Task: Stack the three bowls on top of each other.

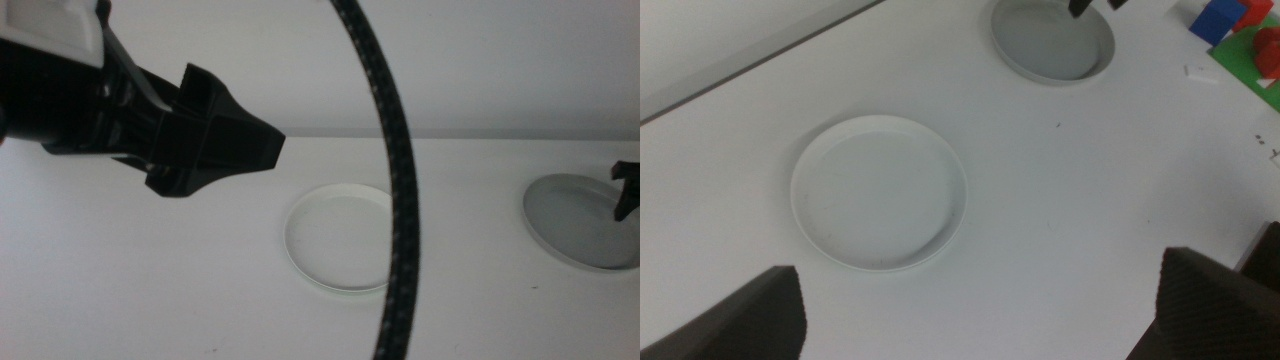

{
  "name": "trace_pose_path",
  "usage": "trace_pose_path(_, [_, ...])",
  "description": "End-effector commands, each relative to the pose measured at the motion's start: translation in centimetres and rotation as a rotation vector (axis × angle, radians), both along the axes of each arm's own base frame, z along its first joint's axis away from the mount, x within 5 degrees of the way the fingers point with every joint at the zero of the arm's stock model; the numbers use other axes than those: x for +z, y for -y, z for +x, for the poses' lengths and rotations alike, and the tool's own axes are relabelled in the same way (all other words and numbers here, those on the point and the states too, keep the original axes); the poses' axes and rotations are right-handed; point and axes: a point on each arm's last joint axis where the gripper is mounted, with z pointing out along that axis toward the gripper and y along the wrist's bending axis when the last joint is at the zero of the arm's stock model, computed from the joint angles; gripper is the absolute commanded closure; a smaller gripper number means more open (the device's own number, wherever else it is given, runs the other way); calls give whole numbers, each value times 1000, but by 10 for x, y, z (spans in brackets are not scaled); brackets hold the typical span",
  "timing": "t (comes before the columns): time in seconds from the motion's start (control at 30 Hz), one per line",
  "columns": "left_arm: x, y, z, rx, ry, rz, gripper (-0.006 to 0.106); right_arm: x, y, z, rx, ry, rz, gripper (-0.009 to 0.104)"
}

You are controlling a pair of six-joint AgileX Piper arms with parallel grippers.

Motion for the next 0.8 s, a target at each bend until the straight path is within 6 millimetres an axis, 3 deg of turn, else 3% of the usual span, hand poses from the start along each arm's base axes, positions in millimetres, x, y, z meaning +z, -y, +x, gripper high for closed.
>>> trace_pose_path(0.0, [0, 0, 1, 7, 7, -9, 7, -5, -5, 3, 31, -20, -18, 30])
trace_pose_path(0.3, [0, 0, 1, 7, 7, -9, 7, -24, -5, 2, -6, -81, -8, 45])
trace_pose_path(0.37, [0, 0, 1, 8, 9, -10, 7, -25, -4, 2, 5, -86, -12, 64])
trace_pose_path(0.43, [0, 0, 2, 10, 12, -12, 7, -23, -4, 2, 27, -80, -15, 98])
trace_pose_path(0.5, [0, 0, 2, 10, 12, -12, 7, -11, -6, 2, 43, -50, -15, 96])
trace_pose_path(0.6, [0, 0, 1, 7, 7, -9, 7, 22, -10, 2, 52, 46, -8, 96])
trace_pose_path(0.7, [-1, 0, 1, 5, 3, -6, 7, 63, -36, 7, 44, 206, 88, 96])
trace_pose_path(0.77, [-1, 0, 1, 4, 0, -7, 7, 85, -66, 14, 104, 247, 109, 96])
